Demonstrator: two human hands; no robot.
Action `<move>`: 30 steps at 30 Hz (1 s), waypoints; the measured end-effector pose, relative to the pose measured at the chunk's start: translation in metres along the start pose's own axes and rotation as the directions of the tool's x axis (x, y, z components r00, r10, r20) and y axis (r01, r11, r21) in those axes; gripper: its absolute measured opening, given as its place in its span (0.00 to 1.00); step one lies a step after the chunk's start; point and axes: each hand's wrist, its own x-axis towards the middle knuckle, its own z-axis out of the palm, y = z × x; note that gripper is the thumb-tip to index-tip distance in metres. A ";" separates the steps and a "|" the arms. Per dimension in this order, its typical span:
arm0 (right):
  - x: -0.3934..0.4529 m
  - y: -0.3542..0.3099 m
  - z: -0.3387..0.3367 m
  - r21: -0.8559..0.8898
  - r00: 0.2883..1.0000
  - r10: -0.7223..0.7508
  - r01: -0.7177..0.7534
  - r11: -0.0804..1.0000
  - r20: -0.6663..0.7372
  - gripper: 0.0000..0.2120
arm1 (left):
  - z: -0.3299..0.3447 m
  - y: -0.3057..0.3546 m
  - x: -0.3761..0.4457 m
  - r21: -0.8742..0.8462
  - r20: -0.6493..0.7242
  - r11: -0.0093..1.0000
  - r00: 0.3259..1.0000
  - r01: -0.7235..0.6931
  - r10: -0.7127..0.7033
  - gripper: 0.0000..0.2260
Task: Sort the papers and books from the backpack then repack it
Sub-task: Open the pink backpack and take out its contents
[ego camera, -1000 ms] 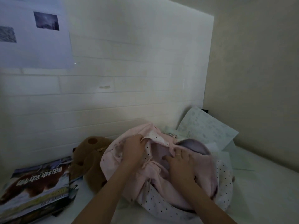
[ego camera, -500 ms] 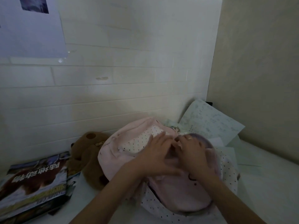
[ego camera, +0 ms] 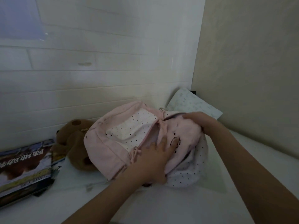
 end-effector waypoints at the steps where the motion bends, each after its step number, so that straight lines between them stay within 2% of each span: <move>1: -0.004 -0.007 -0.002 0.113 0.998 -0.026 0.020 0.993 0.053 0.16 | 0.000 -0.001 0.004 -0.039 -0.130 0.999 0.991 0.034 -0.039 0.50; 2: -0.012 -0.015 -0.002 0.214 0.991 -0.071 0.047 0.976 0.110 0.14 | -0.001 -0.004 0.009 -0.119 -0.265 0.991 0.960 0.060 -0.090 0.46; 4: -0.030 -0.029 0.000 0.366 0.952 -0.213 0.123 0.923 0.218 0.15 | -0.010 -0.014 0.025 -0.335 -0.441 0.941 0.875 0.049 -0.202 0.32; 7: -0.047 -0.049 0.005 0.445 0.880 -0.418 0.289 0.848 0.225 0.16 | -0.038 -0.024 0.046 -0.605 -0.569 0.794 0.730 -0.061 -0.377 0.09; 8: -0.050 -0.056 0.007 0.467 0.853 -0.484 0.352 0.811 0.198 0.18 | -0.052 -0.022 0.052 -0.692 -0.578 0.713 0.675 -0.108 -0.458 0.06; 10: -0.054 -0.063 0.013 0.516 0.816 -0.576 0.475 0.713 0.046 0.32 | -0.082 -0.019 0.063 -0.796 -0.567 0.580 0.548 -0.173 -0.615 0.16; 12: -0.060 -0.057 0.020 0.559 0.819 -0.571 0.503 0.659 -0.064 0.49 | -0.112 -0.018 0.074 -0.846 -0.527 0.497 0.451 -0.195 -0.720 0.18; 13: -0.063 -0.047 0.025 0.520 0.834 -0.545 0.503 0.691 -0.083 0.56 | -0.126 -0.018 0.082 -0.863 -0.505 0.457 0.420 -0.215 -0.754 0.17; 15: -0.070 -0.027 0.040 0.316 0.845 -0.527 0.526 0.789 -0.091 0.63 | -0.148 -0.014 0.098 -0.894 -0.438 0.351 0.385 -0.276 -0.812 0.13; 17: -0.066 -0.015 0.047 0.204 0.839 -0.521 0.544 0.814 -0.158 0.60 | -0.165 -0.002 0.113 -0.903 -0.373 0.239 0.375 -0.356 -0.849 0.09; 19: -0.058 -0.019 0.036 0.114 0.803 -0.520 0.569 0.814 -0.292 0.49 | -0.178 0.018 0.123 -0.888 -0.345 0.150 0.412 -0.435 -0.843 0.07; 21: -0.052 -0.026 0.009 0.004 0.707 -0.538 0.607 0.795 -0.458 0.40 | -0.187 0.044 0.127 -0.856 -0.390 0.134 0.453 -0.500 -0.802 0.06; 23: -0.052 -0.027 -0.026 -0.023 0.602 -0.513 0.634 0.773 -0.612 0.31 | -0.195 0.072 0.131 -0.834 -0.431 0.089 0.544 -0.544 -0.719 0.07; 26: -0.059 -0.024 -0.086 -0.134 0.446 -0.481 0.613 0.778 -0.755 0.23 | -0.207 0.109 0.143 -0.820 -0.495 0.058 0.655 -0.569 -0.572 0.06; 28: -0.068 -0.020 -0.127 -0.177 0.406 -0.440 0.541 0.822 -0.801 0.16 | -0.208 0.129 0.157 -0.799 -0.557 0.097 0.670 -0.594 -0.490 0.02; 30: -0.077 -0.011 -0.166 -0.213 0.380 -0.388 0.427 0.879 -0.839 0.13 | -0.197 0.150 0.175 -0.787 -0.599 0.123 0.700 -0.604 -0.389 0.04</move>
